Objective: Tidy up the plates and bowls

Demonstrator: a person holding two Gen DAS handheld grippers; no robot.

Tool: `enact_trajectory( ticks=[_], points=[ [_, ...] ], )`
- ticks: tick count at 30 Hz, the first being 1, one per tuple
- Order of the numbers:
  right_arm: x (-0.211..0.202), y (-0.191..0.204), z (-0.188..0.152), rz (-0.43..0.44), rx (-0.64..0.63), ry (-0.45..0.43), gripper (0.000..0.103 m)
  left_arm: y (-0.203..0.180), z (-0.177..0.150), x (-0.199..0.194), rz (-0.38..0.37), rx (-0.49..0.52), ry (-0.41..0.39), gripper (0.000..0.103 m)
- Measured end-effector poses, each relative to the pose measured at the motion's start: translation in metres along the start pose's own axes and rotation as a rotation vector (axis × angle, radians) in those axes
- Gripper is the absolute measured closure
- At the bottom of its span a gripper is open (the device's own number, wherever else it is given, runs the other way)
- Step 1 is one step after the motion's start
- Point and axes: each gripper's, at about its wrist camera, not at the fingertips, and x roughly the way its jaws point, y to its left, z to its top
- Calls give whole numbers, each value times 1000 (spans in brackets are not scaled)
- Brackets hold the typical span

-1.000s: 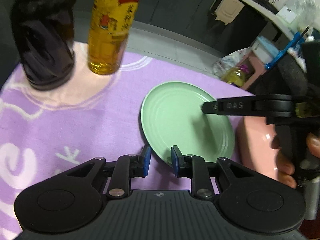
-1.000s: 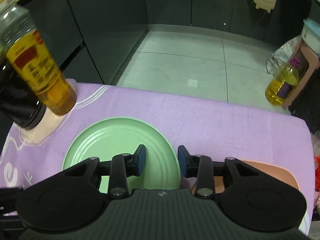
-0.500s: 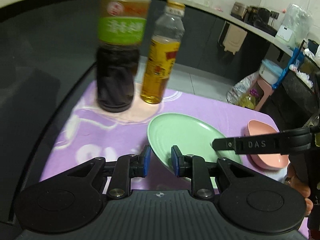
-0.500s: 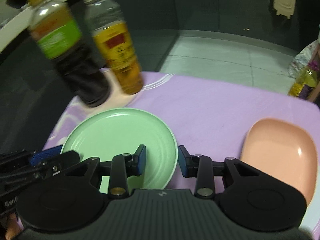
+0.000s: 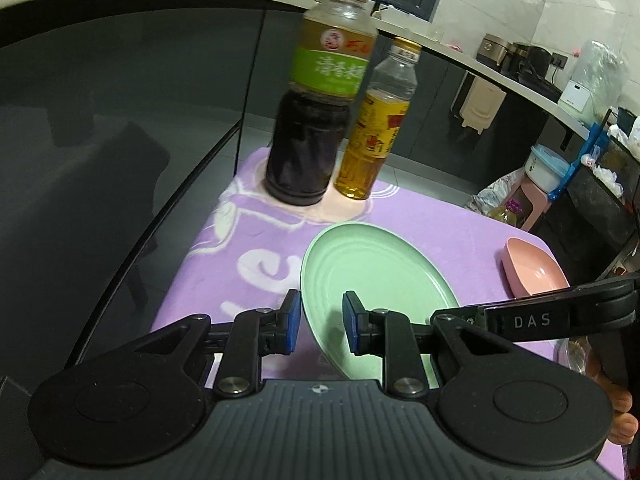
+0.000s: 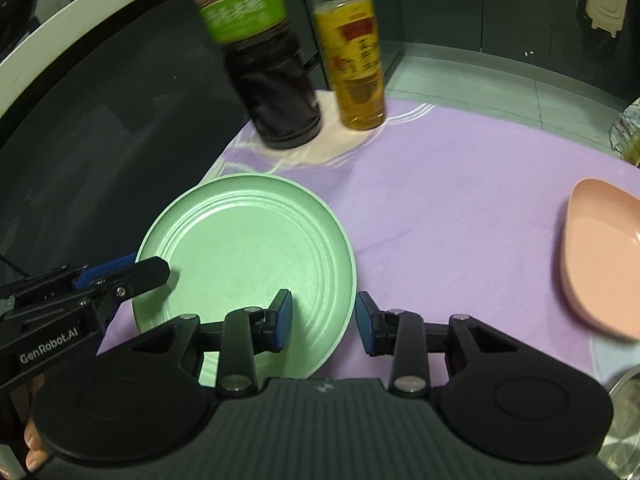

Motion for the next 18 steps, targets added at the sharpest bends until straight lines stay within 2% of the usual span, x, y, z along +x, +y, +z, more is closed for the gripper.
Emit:
enact_trajectory(
  ticks=[10,18],
  points=[
    [10,35,-8,-14,-35,24,66,28,-18,-4,41,-28,6,83],
    [19,43,-14,-46,-52,26,66,28,-26,2,95,23,3,83]
  ],
)
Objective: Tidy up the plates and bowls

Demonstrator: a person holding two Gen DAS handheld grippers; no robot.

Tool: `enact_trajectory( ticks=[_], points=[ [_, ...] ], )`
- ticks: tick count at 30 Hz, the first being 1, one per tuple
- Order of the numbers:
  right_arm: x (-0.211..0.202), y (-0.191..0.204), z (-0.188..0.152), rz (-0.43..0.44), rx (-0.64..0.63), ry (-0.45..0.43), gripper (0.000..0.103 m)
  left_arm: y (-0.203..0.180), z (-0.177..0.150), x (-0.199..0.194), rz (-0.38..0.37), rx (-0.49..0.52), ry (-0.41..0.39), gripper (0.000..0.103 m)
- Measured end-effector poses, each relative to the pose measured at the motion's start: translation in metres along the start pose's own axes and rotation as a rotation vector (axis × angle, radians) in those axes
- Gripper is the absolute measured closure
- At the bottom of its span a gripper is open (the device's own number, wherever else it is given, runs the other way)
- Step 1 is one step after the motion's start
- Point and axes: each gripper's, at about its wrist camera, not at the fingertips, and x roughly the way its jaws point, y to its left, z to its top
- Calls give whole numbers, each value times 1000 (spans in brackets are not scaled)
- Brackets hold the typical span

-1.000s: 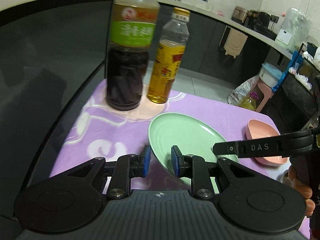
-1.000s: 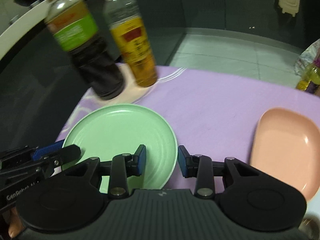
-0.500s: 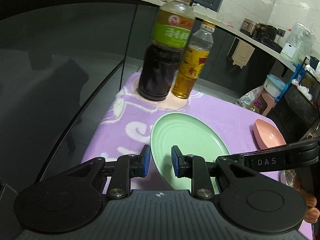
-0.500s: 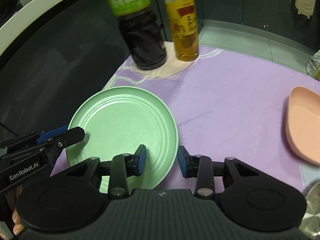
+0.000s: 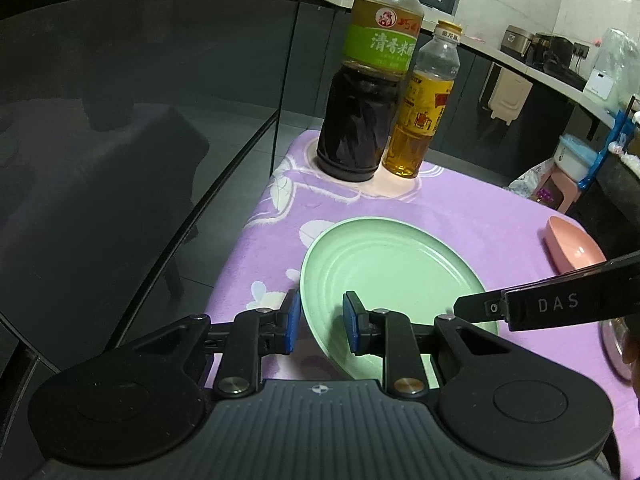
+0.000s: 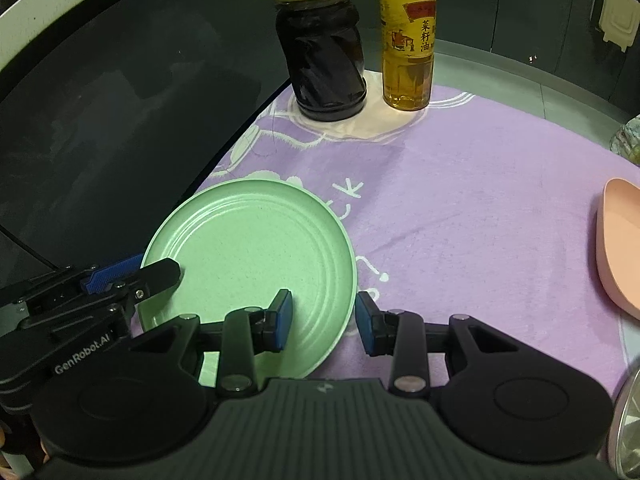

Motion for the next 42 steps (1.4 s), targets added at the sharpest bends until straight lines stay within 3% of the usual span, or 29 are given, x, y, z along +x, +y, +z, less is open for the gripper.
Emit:
enact_trajectory(
  ticks=[23,34,42],
  points=[
    [21,-6,-6,-6,38,12,66,10,-8,25,-8,-36,91,82],
    [7,-22,-11,-13,78,-20,66,16,-5,3,5,-81,61,82],
    [-15,-48,-23,-5,138,-62,66,-12,2,-16,-24,-27,23,81]
  ],
)
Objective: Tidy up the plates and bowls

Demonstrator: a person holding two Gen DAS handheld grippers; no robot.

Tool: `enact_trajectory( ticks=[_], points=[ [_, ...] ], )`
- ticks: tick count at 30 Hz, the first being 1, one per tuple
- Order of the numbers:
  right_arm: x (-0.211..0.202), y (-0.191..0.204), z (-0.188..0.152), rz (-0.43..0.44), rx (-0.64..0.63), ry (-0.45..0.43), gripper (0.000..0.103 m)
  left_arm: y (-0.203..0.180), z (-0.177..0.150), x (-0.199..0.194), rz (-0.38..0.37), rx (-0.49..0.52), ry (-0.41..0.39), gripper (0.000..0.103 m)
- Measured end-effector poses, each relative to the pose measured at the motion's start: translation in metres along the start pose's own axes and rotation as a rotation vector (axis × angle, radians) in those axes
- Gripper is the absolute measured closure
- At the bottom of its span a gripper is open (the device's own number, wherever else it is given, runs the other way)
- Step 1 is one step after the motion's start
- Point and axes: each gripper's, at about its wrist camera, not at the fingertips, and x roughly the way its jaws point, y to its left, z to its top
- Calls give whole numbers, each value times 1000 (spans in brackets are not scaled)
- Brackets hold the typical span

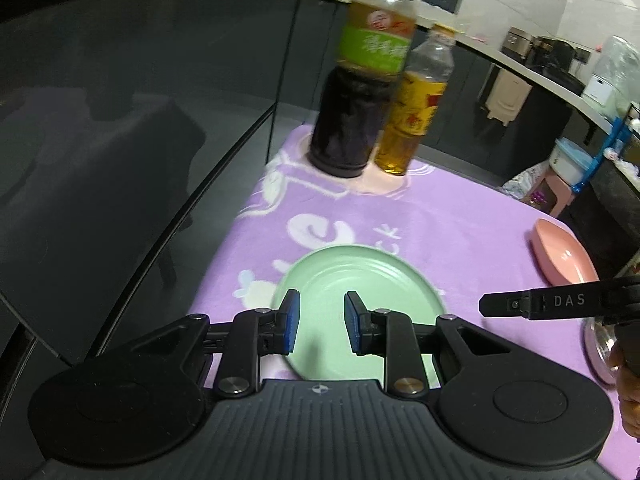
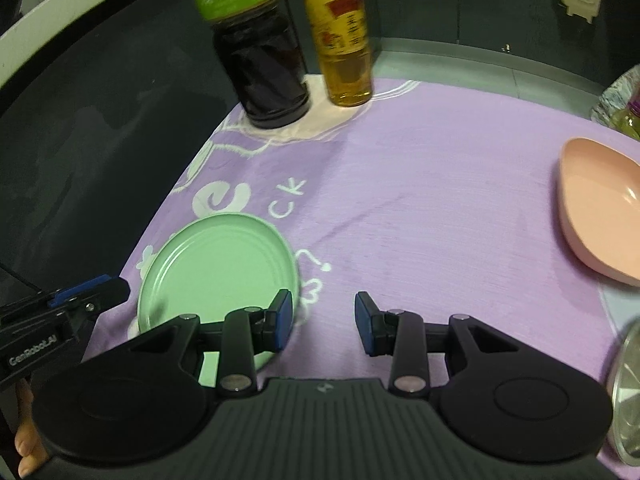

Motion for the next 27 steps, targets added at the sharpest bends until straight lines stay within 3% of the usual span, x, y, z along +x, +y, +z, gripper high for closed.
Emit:
enact_trajectory(
  ticks=[17,23,27],
  points=[
    [-64,-97,-17,-31,214,-147,66,-89,10,-3,-68,101,8,80],
    [-83,-131,-28,-133,282,-217,66,-123,16,1,-126,109,30,80],
    [-97,-154,-32,-136,335,-262,66,-146,20,6,-132,122,37,80]
  ],
)
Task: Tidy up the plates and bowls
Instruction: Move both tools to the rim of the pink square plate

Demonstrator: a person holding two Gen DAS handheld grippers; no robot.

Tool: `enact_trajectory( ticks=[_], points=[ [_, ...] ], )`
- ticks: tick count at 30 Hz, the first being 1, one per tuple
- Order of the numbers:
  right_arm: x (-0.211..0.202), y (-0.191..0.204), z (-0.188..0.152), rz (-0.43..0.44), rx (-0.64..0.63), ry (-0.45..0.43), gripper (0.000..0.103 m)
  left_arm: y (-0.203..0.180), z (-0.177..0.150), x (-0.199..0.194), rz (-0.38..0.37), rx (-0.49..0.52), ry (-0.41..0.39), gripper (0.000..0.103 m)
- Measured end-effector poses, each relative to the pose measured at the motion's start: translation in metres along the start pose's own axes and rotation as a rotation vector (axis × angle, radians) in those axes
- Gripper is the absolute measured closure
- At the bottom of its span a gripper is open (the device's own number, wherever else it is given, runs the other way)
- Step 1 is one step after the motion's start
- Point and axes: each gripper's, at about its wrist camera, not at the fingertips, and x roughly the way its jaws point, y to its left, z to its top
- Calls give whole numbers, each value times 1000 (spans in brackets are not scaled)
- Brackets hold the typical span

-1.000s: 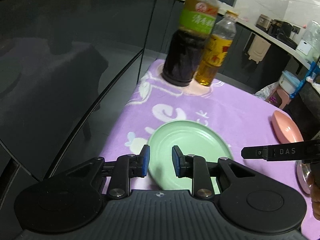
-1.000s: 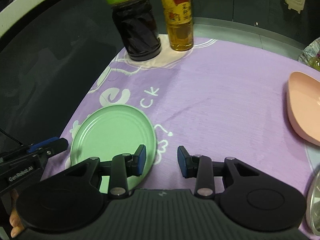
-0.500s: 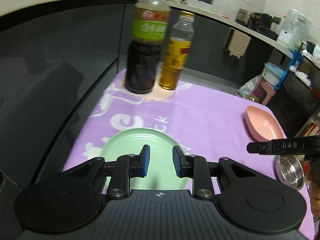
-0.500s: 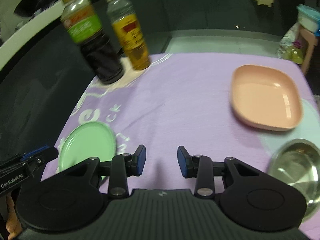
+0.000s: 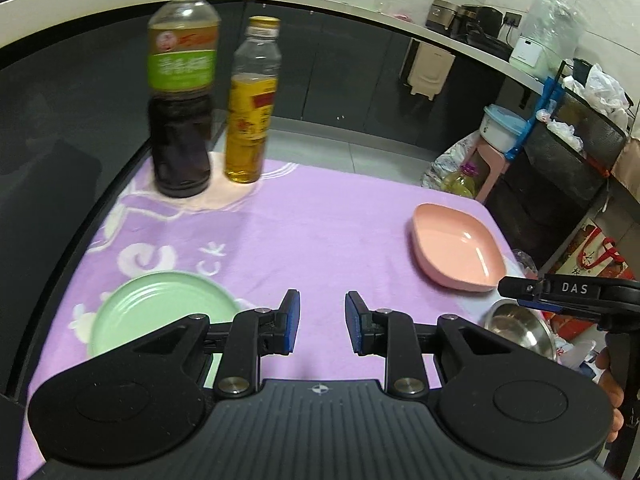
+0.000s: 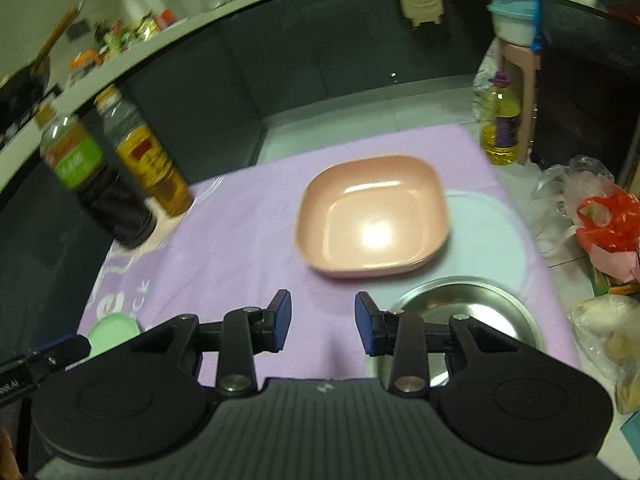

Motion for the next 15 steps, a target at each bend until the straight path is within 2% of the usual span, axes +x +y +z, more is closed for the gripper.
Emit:
enact_trajectory(
  ticks=[7,12,15],
  points=[
    [-6,-36,19,-36,134,-92,66,-38,15,21,-36,-12,41,80],
    [6,-49,24,-173,165,-146,66,-72,19,42,-44,20,71,80],
    [18,-64,24,-121,215,-119,66,-87,21,56,-56,28,101,80]
  ],
)
